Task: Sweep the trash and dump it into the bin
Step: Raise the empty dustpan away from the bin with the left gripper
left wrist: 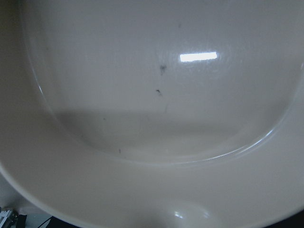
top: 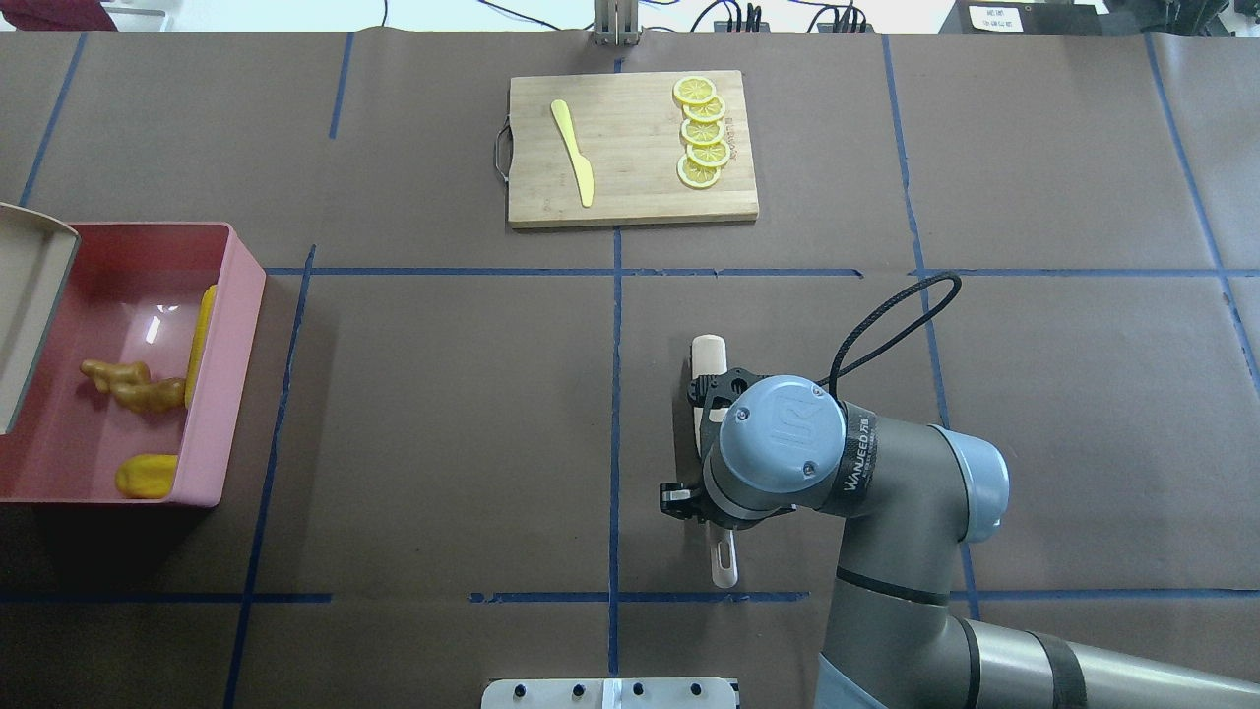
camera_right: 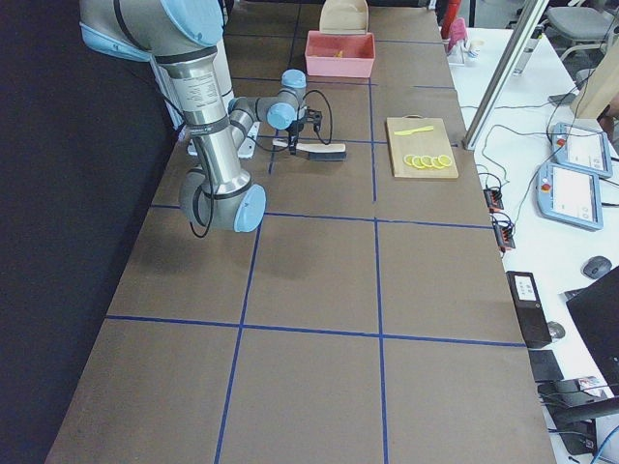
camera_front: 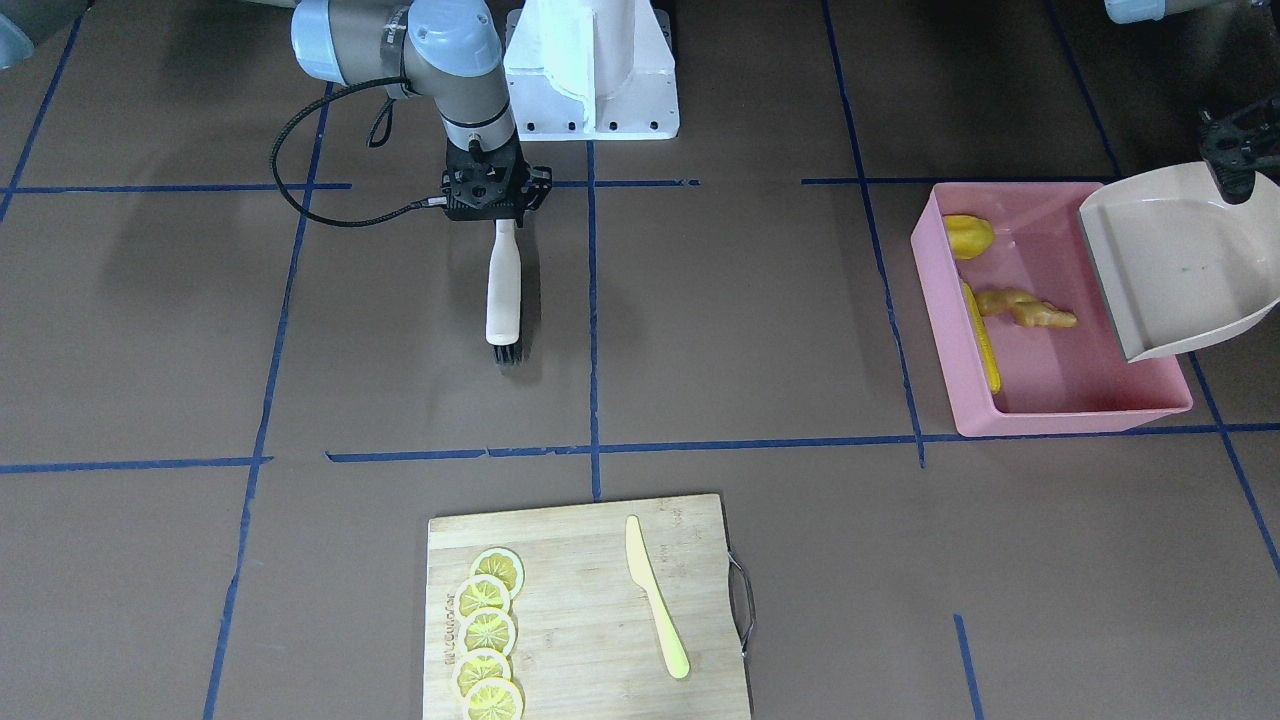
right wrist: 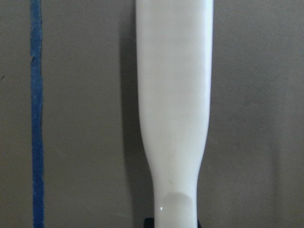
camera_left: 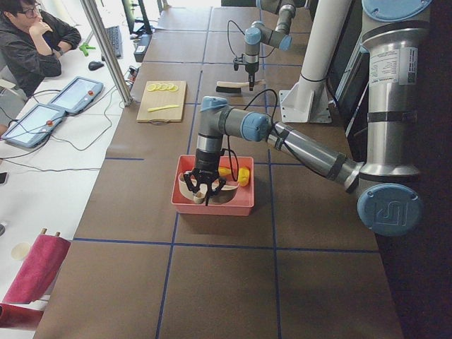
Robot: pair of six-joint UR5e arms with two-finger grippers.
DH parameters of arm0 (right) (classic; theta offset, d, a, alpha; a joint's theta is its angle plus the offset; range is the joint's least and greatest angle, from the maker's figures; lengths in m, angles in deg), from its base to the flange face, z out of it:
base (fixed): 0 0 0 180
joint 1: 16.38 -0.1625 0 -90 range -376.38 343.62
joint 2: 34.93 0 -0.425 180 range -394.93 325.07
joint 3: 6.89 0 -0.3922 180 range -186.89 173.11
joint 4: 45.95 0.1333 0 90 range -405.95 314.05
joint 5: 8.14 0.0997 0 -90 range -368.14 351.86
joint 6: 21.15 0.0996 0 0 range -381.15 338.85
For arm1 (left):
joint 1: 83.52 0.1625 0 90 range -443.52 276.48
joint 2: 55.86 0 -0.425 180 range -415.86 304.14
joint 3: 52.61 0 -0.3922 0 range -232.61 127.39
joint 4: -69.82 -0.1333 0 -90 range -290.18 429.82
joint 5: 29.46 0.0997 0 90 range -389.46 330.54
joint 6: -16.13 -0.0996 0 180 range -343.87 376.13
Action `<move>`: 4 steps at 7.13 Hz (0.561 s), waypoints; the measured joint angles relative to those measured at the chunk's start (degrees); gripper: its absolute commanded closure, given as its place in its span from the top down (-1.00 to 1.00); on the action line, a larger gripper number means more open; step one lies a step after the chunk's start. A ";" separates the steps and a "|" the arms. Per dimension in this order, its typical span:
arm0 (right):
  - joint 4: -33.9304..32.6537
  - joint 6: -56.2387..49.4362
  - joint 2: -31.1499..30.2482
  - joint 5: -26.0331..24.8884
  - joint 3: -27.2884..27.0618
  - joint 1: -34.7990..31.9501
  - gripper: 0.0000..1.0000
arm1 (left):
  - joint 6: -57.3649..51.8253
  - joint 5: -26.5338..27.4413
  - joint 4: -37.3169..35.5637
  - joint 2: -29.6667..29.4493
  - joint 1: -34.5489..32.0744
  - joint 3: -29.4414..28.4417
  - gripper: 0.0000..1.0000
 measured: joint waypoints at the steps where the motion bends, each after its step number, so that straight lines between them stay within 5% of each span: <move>1: 0.00 0.00 0.00 0.00 0.00 -0.02 -1.00 | -0.02 -0.09 -0.03 -0.08 0.00 -0.12 -1.00; 4: 0.00 -0.04 0.00 -0.02 -0.63 -0.14 -1.00 | 0.05 -6.05 -0.13 -1.77 0.01 -0.71 -1.00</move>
